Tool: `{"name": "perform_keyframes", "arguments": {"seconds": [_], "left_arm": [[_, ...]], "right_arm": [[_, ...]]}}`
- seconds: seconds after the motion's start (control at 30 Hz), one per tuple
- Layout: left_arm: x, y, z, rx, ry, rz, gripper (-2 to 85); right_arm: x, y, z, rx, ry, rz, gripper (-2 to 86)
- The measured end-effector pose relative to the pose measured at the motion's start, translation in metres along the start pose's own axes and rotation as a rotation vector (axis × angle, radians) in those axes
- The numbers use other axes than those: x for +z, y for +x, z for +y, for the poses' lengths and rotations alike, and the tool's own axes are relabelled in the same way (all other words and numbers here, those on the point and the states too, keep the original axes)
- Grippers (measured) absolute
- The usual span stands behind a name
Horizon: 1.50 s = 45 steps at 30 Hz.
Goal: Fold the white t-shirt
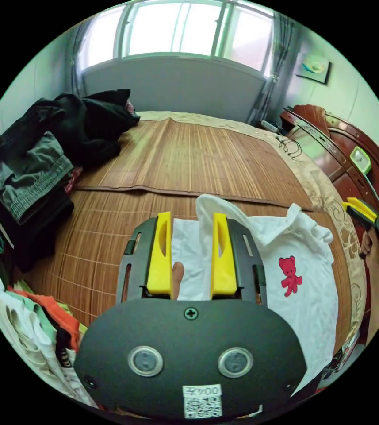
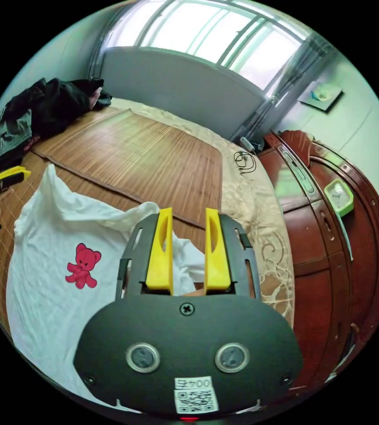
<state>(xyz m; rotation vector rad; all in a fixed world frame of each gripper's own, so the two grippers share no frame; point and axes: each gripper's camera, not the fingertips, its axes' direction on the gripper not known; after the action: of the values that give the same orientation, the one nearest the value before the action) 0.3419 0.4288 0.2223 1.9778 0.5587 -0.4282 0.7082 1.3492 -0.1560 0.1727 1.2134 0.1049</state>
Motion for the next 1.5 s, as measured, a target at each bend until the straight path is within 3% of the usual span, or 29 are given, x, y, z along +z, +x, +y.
{"name": "perform_keyframes", "arguments": {"seconds": [0.23,0.37,0.5,0.63,0.73,1.0,1.2,1.3,1.37,1.5], "left_arm": [[-0.068,-0.082,0.117,-0.061,0.064,0.14,10.8],[-0.151,-0.109,0.268,0.016,0.022,0.24,10.4],[-0.199,-0.121,0.415,-0.007,-0.117,0.313,9.7],[-0.217,-0.117,0.553,-0.104,-0.207,0.433,8.0],[-0.221,-0.105,0.606,-0.098,-0.209,0.402,8.1],[-0.204,-0.076,0.678,-0.084,-0.315,0.406,10.4],[-0.2,-0.045,0.715,-0.037,-0.364,0.393,10.7],[-0.201,-0.034,0.727,-0.064,-0.342,0.375,7.2],[-0.206,-0.026,0.733,-0.041,-0.367,0.281,3.9],[-0.242,-0.027,0.743,-0.031,-0.341,0.284,2.9]], "right_arm": [[-0.079,0.059,0.135,0.114,0.312,-0.284,9.1],[-0.08,0.07,0.276,0.082,0.071,-0.602,6.5],[-0.053,0.073,0.422,0.266,-0.207,-0.642,6.4],[-0.023,0.07,0.509,0.439,-0.329,-0.729,10.8],[0.002,0.067,0.552,0.552,-0.336,-0.753,11.0],[0.037,0.036,0.617,0.736,-0.287,-0.773,10.1],[0.041,0.002,0.636,0.717,-0.297,-0.791,10.1],[0.042,-0.025,0.642,0.661,-0.324,-0.775,4.9],[0.038,-0.043,0.646,0.628,-0.344,-0.733,4.1],[-0.001,-0.066,0.666,0.609,-0.284,-0.67,3.9]]}}
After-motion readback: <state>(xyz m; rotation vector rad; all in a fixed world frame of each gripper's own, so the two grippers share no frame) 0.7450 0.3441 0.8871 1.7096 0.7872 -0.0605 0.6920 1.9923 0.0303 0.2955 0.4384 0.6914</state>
